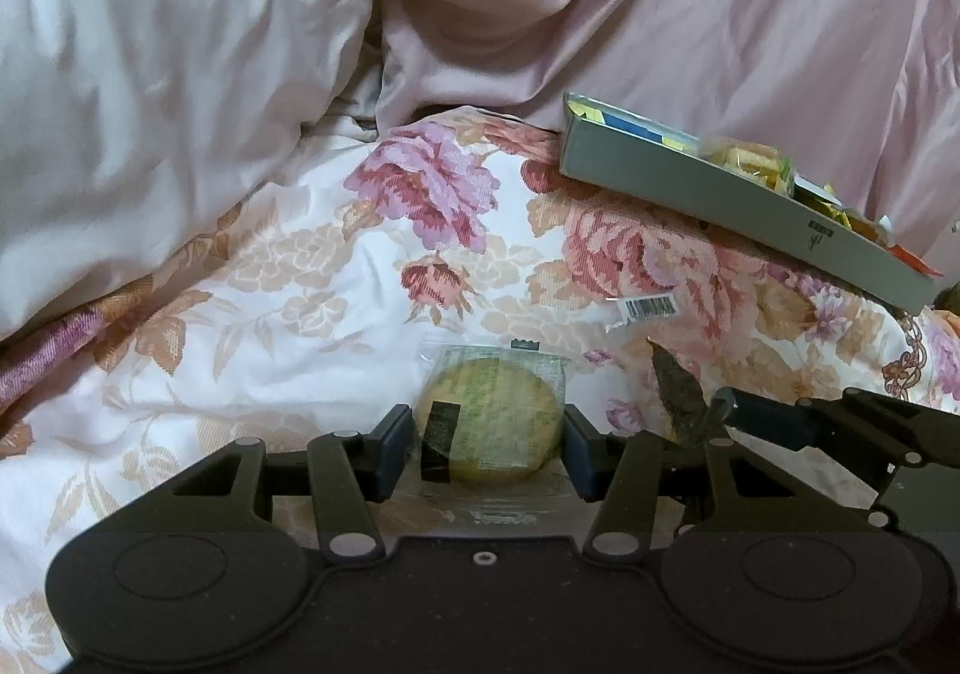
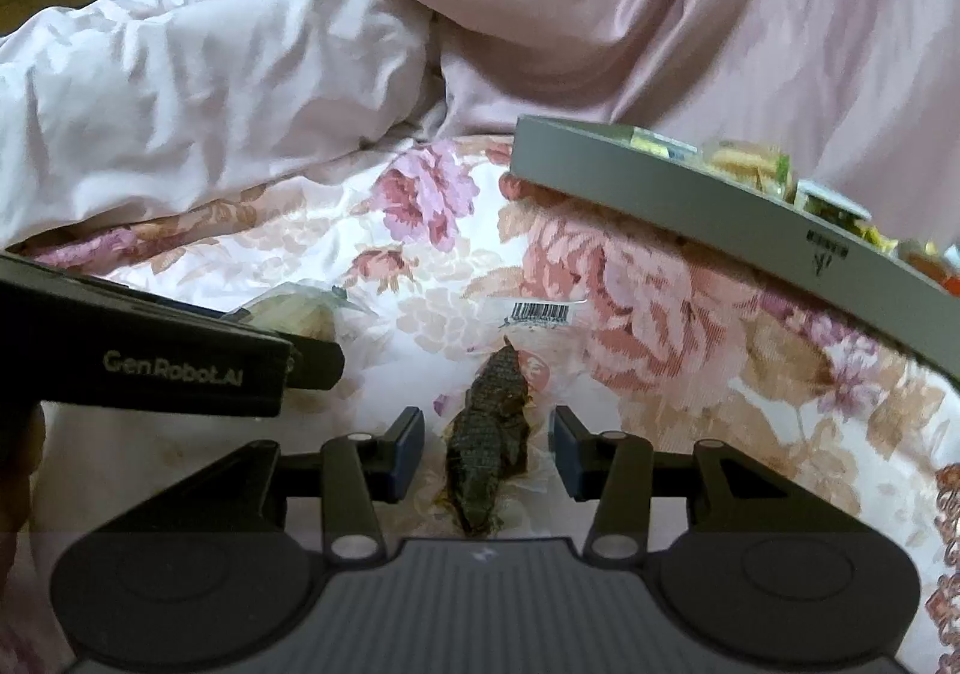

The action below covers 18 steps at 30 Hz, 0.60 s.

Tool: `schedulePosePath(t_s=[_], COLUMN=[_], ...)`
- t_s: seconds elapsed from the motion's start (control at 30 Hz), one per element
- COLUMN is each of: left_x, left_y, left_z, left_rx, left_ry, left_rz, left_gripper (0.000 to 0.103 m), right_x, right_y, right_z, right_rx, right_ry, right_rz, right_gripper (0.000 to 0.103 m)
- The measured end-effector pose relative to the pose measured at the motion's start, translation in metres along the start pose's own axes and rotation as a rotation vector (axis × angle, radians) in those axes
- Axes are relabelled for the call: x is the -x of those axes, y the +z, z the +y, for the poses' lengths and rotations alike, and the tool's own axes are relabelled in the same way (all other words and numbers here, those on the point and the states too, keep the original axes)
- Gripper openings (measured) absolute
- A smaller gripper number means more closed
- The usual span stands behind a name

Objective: Organize snacks
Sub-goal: 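Carry the cookie with the left tool while the right tool carries the dark strip over the tray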

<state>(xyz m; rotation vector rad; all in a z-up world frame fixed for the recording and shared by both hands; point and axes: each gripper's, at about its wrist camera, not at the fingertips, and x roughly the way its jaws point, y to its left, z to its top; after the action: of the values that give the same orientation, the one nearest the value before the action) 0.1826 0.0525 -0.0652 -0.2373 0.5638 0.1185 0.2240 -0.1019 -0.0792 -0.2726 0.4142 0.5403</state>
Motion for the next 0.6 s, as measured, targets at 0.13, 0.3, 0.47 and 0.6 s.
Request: schedulePosePath(t_s=[0.13,0.3,0.47,0.6], left_x=[0.001,0.003,0.005,0.01], left_y=[0.0,0.004,0.014,0.024], left_z=[0.0,-0.003,-0.008,-0.013], left_rx=[0.003,0.008,0.037,0.05], left_ry=[0.0,0.001,0.007,0.017], left_rz=[-0.01,-0.034,-0.064,-0.1], left_gripper=[0.054,0.054,0.054,0.054], right_x=[0.004,0.007,0.015,0.022], right_y=[0.0,0.002,0.007,0.011], right_z=[0.001,0.0,-0.003,-0.006], right_rx=[0.017,0.017,0.02,0.02], right_ry=[-0.009,-0.018,-0.033,-0.045], right_rz=[-0.024,-0.049,-0.096,-0.131], right_gripper=[0.05,0.05,0.05,0.05])
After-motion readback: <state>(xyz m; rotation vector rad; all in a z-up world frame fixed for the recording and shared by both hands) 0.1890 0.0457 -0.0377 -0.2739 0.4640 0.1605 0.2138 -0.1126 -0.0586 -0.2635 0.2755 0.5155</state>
